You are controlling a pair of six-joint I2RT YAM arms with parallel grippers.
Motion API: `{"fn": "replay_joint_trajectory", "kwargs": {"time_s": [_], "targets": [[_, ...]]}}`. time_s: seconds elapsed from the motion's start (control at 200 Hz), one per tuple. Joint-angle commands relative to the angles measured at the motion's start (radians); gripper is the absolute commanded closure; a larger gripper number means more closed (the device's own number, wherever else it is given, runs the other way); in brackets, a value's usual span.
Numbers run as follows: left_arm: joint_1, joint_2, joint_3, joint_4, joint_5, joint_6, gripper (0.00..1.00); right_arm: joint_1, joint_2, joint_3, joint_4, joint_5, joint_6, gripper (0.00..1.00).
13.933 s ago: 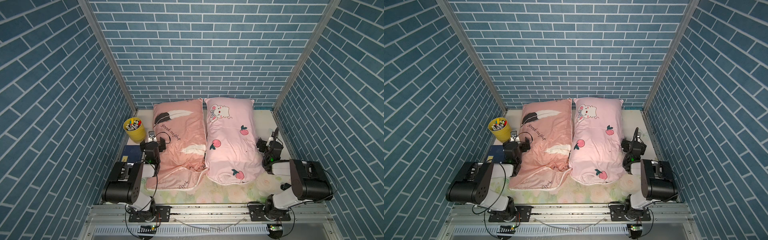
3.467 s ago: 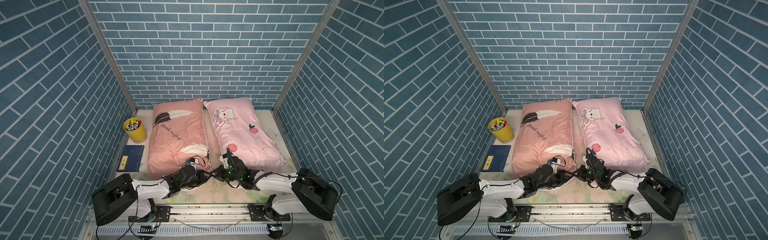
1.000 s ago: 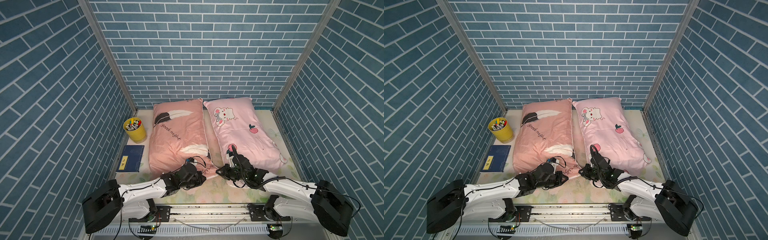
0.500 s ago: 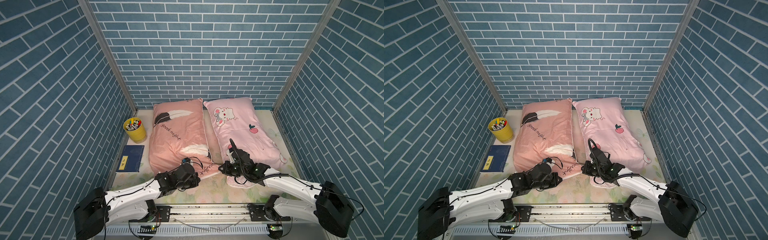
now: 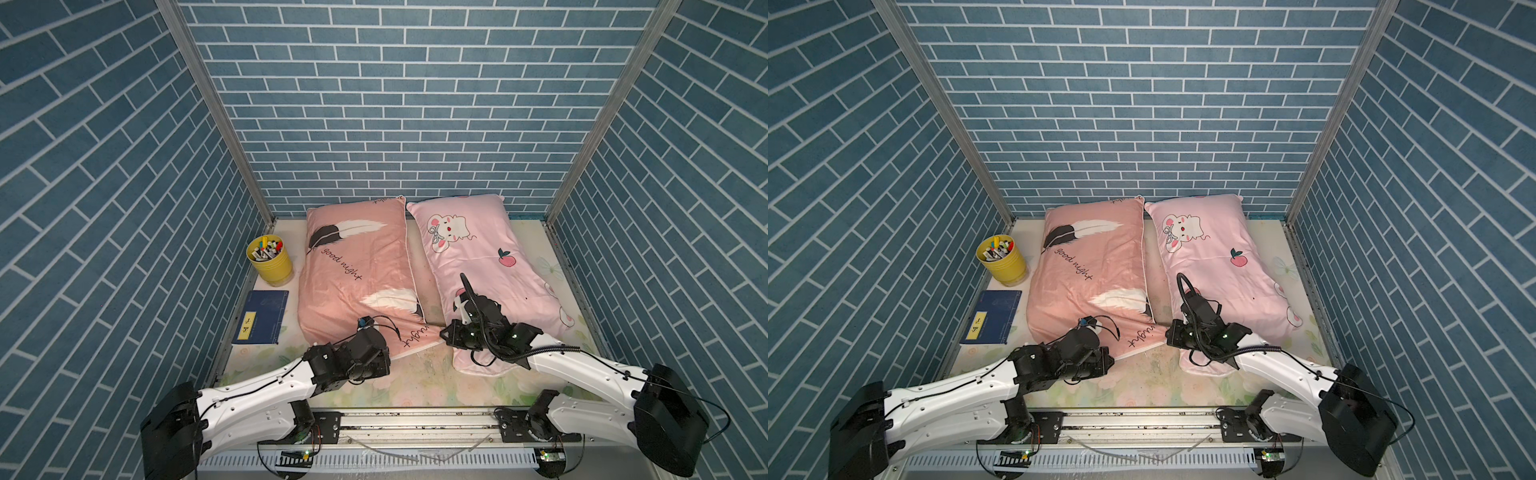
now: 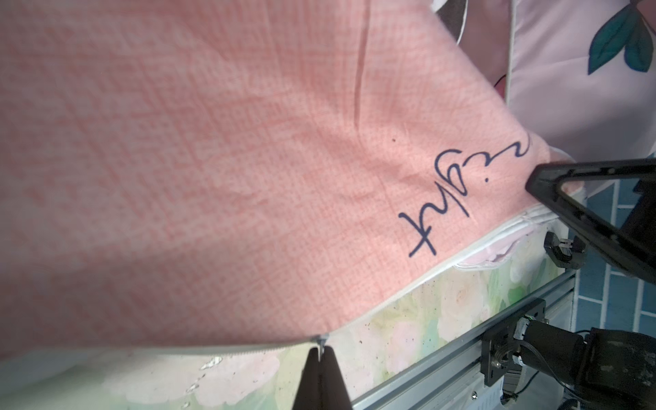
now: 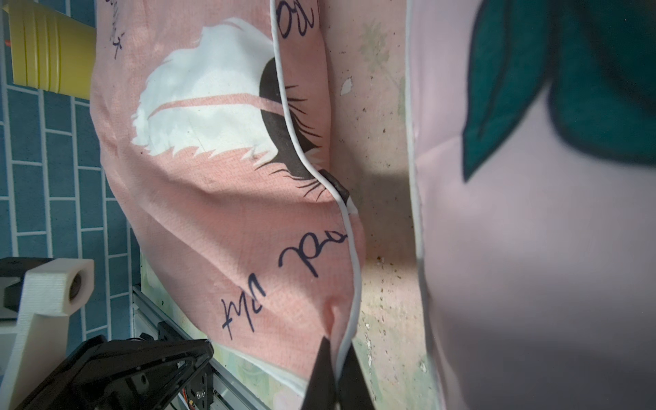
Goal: Zip up pillowcases
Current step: Zip the zipper on the pillowcase.
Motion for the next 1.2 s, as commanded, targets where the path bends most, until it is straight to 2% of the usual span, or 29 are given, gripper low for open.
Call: {"fn": "replay_joint_trajectory", "kwargs": {"time_s": [0.0,0.265,0.605,1.195], "targets": [[0.000,-0.027,-0.006,-0.081,-0.035,0.007,1.00,-0.023,-0.027,0.027,-0.013,0.016,-0.035,1.00],[0.001,-0.090,-0.040,-0.127,-0.057,-0.014,1.00,-0.043,-0.039,0.046,-0.021,0.006,-0.072,1.00],[0.002,-0.143,-0.074,-0.190,-0.092,-0.014,1.00,-0.068,-0.023,0.069,0.061,-0.011,-0.082,1.00],[0.005,-0.274,-0.150,-0.280,-0.157,-0.113,1.00,-0.120,0.010,0.155,0.062,0.002,-0.135,1.00]]}}
